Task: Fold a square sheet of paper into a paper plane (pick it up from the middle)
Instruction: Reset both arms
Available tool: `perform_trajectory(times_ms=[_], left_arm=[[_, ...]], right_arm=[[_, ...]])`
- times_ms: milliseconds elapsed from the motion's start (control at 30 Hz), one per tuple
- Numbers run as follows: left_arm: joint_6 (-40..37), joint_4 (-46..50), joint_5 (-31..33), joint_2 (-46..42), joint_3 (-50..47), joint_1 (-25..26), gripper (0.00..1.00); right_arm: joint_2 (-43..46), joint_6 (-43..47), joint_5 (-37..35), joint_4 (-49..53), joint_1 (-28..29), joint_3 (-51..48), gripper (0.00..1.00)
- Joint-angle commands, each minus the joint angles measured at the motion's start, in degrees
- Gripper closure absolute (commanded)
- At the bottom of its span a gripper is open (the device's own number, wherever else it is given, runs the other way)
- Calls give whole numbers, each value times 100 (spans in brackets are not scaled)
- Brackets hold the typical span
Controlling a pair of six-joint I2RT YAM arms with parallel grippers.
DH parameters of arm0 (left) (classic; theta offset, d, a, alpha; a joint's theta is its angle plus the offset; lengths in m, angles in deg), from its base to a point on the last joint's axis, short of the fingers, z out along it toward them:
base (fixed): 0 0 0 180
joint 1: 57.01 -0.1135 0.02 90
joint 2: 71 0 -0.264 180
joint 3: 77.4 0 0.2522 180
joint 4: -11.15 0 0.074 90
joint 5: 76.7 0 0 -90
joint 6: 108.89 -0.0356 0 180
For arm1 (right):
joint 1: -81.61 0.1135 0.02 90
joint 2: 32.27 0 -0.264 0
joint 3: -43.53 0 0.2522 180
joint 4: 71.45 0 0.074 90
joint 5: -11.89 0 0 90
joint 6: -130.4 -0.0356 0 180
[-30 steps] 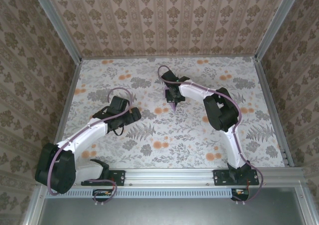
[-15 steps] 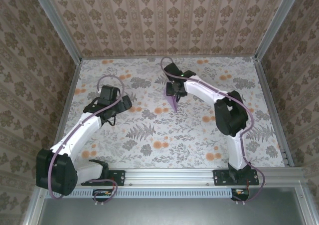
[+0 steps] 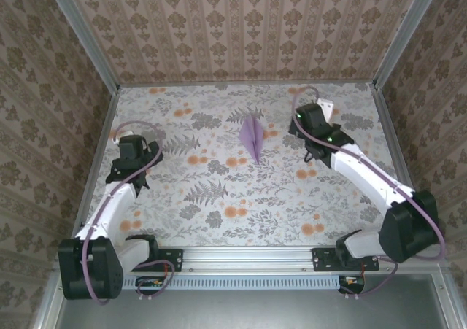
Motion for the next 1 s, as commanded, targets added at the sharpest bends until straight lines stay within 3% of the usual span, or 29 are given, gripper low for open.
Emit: perform_trajectory(times_ms=[0, 200, 367, 533, 733, 967], left_arm=[[-518, -1229, 96, 233, -298, -86, 0], [-1207, -1764, -85, 683, -215, -156, 0], [-1908, -3489, -610, 1002, -765, -162, 0], [-2286, -4823, -1143, 1587, -1095, -223, 0], [-2284, -6184, -1439, 2441, -1445, -285, 0], [-2246, -5919, -1424, 2607, -1241, -311, 0]], right_arm=[[403, 316, -510, -1302, -530, -896, 0], [342, 1122, -661, -3132, -1009, -2204, 0], [-218, 1854, -560, -4310, -1140, -2557, 0], [-644, 2332, 354, -5680, -1318, -2985, 0], [-813, 2418, 1573, -6352, -1596, -3297, 0], [-1094, 2485, 2176, -6946, -1739, -3504, 0]])
